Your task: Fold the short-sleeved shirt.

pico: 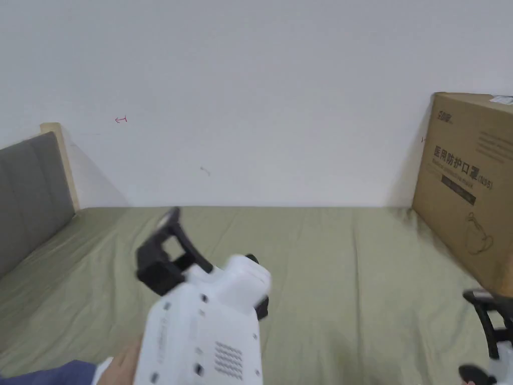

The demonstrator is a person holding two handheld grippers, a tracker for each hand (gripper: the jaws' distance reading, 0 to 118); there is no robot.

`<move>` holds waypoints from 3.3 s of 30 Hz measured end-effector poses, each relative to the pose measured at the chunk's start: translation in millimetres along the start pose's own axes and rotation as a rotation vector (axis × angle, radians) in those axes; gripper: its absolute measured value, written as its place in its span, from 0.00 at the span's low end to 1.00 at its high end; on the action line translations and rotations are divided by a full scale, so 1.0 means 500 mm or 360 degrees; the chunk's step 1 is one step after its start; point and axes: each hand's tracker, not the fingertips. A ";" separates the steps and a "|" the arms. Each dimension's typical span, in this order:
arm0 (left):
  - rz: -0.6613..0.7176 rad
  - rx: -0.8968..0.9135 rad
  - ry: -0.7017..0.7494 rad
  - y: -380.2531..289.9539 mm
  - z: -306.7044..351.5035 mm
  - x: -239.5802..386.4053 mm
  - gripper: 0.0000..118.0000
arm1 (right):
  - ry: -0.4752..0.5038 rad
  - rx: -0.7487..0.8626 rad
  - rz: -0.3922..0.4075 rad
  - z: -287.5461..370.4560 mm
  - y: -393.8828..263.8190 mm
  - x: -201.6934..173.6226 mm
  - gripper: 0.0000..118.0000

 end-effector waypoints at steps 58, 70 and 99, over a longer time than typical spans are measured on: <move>0.0859 -0.0383 -0.0108 -0.045 0.001 -0.060 0.00 | 0.0039 0.0216 0.2034 0.048 -0.160 -0.143 0.00; 0.0843 -0.0430 -0.0092 -0.094 0.022 -0.112 0.00 | 0.0085 0.0121 0.1913 0.004 -0.201 -0.141 0.00; 0.1495 -0.2225 0.0061 -0.785 -0.051 -0.587 0.90 | 0.0196 -0.0680 0.1975 -0.141 -0.452 -0.121 0.00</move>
